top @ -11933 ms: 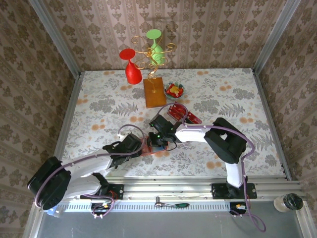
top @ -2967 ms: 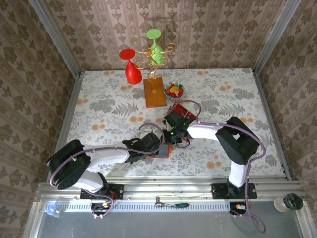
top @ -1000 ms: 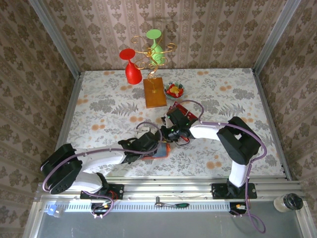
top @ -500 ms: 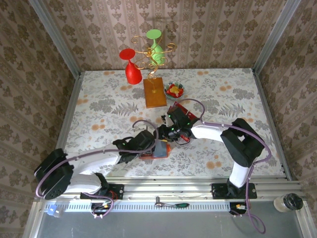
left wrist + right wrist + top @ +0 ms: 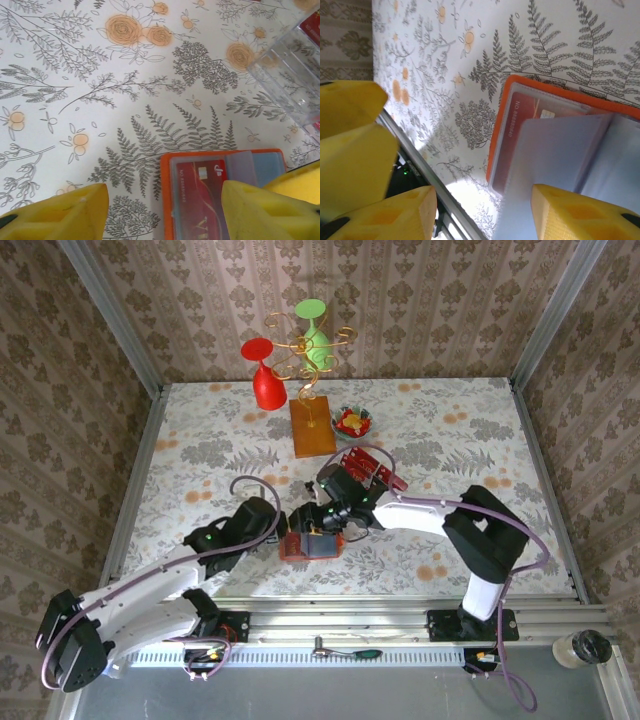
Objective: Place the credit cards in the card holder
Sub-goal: Turn over the card slot at the card holder.
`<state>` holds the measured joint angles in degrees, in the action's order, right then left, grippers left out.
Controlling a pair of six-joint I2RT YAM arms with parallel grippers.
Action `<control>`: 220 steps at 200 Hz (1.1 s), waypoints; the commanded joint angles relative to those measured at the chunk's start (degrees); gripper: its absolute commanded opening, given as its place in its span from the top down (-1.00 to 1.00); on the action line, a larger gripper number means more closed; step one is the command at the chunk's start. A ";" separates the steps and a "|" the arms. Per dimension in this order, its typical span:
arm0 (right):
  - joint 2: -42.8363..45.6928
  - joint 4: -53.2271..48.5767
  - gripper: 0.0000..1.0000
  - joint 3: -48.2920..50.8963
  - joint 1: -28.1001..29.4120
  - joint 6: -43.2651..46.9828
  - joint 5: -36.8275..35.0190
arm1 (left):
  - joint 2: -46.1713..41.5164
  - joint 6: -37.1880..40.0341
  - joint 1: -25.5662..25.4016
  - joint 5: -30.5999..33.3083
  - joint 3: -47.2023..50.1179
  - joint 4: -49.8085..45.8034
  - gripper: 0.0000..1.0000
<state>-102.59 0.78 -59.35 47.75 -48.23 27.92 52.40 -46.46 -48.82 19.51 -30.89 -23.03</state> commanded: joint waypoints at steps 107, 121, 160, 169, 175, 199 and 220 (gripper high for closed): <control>-7.31 0.25 -0.06 -3.11 1.48 -1.47 0.55 | -2.25 -0.01 1.37 -0.60 3.71 0.33 -0.25; -6.51 0.03 -0.04 -2.79 1.35 -1.29 0.55 | -2.23 -0.19 1.40 -0.78 4.13 0.50 -0.25; -4.87 -0.36 0.10 -1.91 0.70 -0.74 0.20 | -1.88 -0.57 1.46 -1.05 4.96 1.09 -0.25; -4.84 -0.34 0.15 -1.76 0.66 -0.68 0.20 | -1.58 -0.63 1.47 -1.12 5.05 1.35 -0.25; -4.90 -0.34 0.19 -1.73 0.68 -0.58 0.20 | -1.37 -0.73 1.45 -1.22 5.05 1.55 -0.25; -5.66 -0.22 0.39 -1.75 0.52 -0.66 0.29 | -0.40 -1.03 1.44 -1.57 5.23 2.27 -0.25; -6.56 0.33 0.66 -1.65 0.53 -0.92 0.45 | 0.15 -1.22 1.41 -1.92 5.41 2.91 -0.25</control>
<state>-109.71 1.52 -61.73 48.49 -49.54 28.03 51.96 -46.76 -47.79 18.22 -26.20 -21.80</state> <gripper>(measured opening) 0.222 0.625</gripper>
